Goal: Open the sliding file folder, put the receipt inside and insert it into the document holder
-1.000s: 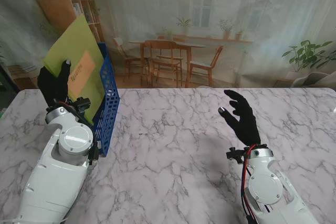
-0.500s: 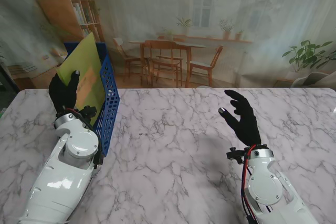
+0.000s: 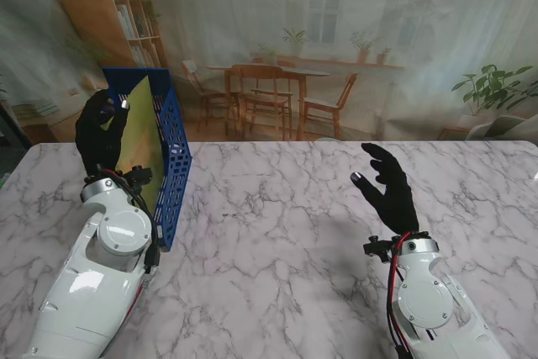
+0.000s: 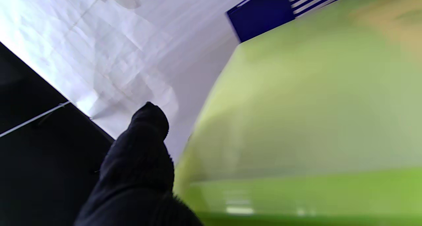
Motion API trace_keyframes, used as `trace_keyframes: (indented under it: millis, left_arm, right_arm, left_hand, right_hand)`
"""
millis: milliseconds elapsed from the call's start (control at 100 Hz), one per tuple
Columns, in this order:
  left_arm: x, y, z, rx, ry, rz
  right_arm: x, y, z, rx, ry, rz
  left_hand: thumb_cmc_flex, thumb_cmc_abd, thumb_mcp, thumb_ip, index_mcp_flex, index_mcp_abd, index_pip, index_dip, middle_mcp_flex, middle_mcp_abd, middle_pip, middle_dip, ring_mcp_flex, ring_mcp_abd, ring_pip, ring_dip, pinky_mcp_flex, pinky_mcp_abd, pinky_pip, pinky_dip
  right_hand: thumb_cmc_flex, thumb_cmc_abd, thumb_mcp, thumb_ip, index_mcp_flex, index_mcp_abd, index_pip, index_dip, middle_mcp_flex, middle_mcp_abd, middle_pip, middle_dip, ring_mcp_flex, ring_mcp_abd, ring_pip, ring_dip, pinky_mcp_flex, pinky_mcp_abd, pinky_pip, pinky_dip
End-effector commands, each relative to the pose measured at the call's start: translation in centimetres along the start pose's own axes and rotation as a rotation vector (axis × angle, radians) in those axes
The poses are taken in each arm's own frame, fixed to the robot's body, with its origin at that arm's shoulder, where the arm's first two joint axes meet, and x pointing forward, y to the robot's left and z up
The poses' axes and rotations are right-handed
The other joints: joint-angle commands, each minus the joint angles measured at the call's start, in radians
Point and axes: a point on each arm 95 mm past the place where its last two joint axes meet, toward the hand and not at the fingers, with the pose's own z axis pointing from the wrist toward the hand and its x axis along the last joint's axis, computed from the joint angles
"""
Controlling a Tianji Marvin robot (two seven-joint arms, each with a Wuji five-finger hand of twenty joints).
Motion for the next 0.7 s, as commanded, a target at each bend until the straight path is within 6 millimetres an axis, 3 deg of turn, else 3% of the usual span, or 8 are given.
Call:
trace_keyframes:
  millis: [0, 190, 330, 630, 690]
  left_arm:
    - [2.9, -1.0, 1.5, 0.003, 0.076, -0.021]
    - [8.3, -2.6, 3.1, -0.038, 0.21, -0.029]
    - [12.1, -2.9, 3.2, -0.079, 0.298, -0.055]
    - [17.1, -0.9, 0.7, -0.262, 0.414, -0.131]
    - [17.5, -0.1, -0.2, -0.315, 0.42, -0.156]
  right_arm:
    - [-0.1, -0.1, -0.1, 0.002, -0.003, 0.001]
    - [-0.1, -0.1, -0.1, 0.001, -0.002, 0.006]
    - [-0.1, 0.0, 0.0, 0.001, 0.004, 0.008]
    - [0.0, 0.2, -0.2, -0.002, 0.018, 0.021]
    - [0.0, 0.3, -0.2, -0.002, 0.021, 0.024]
  left_hand:
    - [0.011, 0.035, -0.026, 0.029, -0.007, 0.001, -0.009, -0.002, -0.016, -0.013, 0.015, -0.009, -0.021, -0.001, -0.022, 0.008, -0.014, -0.053, -0.022, 0.019]
    - [0.009, 0.042, -0.032, 0.027, -0.005, -0.002, -0.01, 0.002, -0.012, -0.016, 0.011, -0.012, -0.022, -0.003, -0.027, 0.009, -0.017, -0.053, -0.027, 0.021]
    - [0.004, 0.05, -0.038, 0.025, -0.004, -0.007, -0.014, 0.003, -0.009, -0.02, 0.008, -0.014, -0.028, -0.005, -0.035, 0.007, -0.023, -0.052, -0.036, 0.02]
    - [-0.029, 0.118, -0.072, 0.012, 0.059, -0.06, 0.017, 0.042, 0.04, -0.04, 0.012, -0.004, -0.058, -0.009, -0.079, 0.01, -0.076, 0.021, -0.063, 0.02]
    - [-0.032, 0.126, -0.075, 0.003, 0.075, -0.073, 0.034, 0.102, 0.047, -0.035, -0.002, 0.008, -0.058, -0.009, -0.098, 0.023, -0.083, 0.03, -0.072, 0.02]
  right_hand:
    - [0.006, 0.029, -0.021, 0.028, -0.028, 0.006, -0.018, 0.0, -0.033, -0.012, 0.013, 0.003, -0.03, -0.038, -0.032, 0.006, -0.008, -0.052, -0.019, 0.021]
    - [0.004, 0.032, -0.021, 0.028, -0.026, 0.006, -0.019, 0.001, -0.031, -0.012, 0.011, 0.002, -0.03, -0.039, -0.033, 0.005, -0.008, -0.053, -0.021, 0.023]
    - [0.004, 0.032, -0.022, 0.028, -0.022, 0.006, -0.018, 0.001, -0.031, -0.012, 0.011, 0.001, -0.028, -0.039, -0.033, 0.005, -0.007, -0.052, -0.021, 0.025]
    - [0.0, 0.035, -0.022, 0.029, -0.009, 0.002, -0.017, 0.002, -0.015, -0.035, 0.002, -0.003, -0.021, -0.043, -0.033, 0.004, -0.005, -0.05, -0.023, 0.026]
    - [0.0, 0.034, -0.022, 0.029, -0.002, 0.0, -0.015, 0.002, -0.01, -0.04, 0.0, -0.004, -0.019, -0.043, -0.034, 0.004, -0.006, -0.05, -0.024, 0.026]
